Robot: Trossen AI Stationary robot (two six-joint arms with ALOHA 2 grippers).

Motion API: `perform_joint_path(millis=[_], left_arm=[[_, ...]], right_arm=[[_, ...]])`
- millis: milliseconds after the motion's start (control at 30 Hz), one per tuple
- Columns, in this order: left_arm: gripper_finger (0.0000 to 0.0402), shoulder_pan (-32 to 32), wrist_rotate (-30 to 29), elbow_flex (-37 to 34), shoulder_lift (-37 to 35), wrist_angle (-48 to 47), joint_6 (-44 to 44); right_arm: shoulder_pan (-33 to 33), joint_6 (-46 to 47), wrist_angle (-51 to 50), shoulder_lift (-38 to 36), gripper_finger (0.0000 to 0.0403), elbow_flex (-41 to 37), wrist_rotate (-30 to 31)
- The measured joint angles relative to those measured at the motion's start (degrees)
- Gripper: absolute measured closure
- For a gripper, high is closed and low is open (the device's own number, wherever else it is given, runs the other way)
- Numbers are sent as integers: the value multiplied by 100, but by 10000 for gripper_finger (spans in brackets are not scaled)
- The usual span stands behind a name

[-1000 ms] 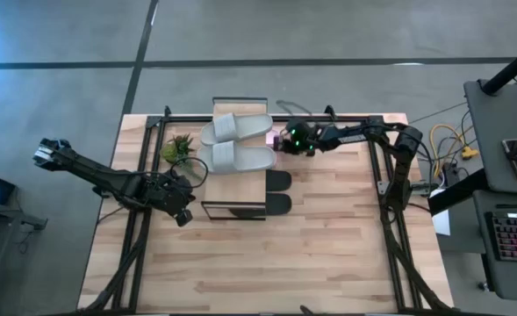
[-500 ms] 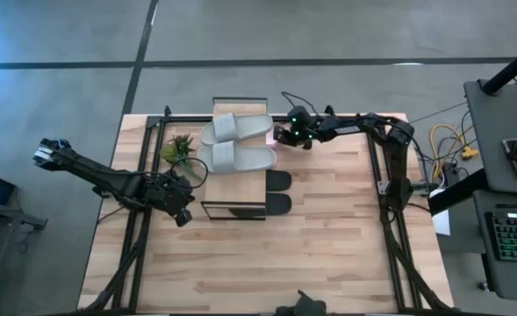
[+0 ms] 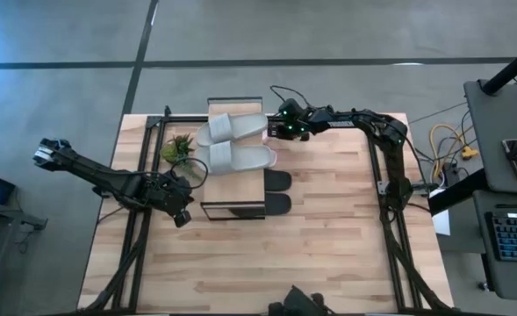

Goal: Pick and place slides into the shelf
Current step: Adjust the pink slides under the shelf

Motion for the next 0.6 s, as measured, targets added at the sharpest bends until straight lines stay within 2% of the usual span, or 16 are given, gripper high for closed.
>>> perform_joint_path(millis=[67, 167, 300, 400, 600], left_arm=[[402, 0, -2, 0, -2, 1, 2], [402, 0, -2, 0, 4, 1, 0], [402, 0, -4, 0, 5, 6, -1], [402, 0, -9, 0, 0, 7, -7], [402, 0, -12, 0, 7, 7, -9]], right_arm=[[-1, -36, -257, -70, 394, -48, -40], [45, -129, -548, -86, 394, -164, -451], [243, -135, -560, -286, 394, -403, -916], [392, -77, -567, -509, 394, -627, -1001], [505, 251, 80, -838, 394, -1254, -1200]])
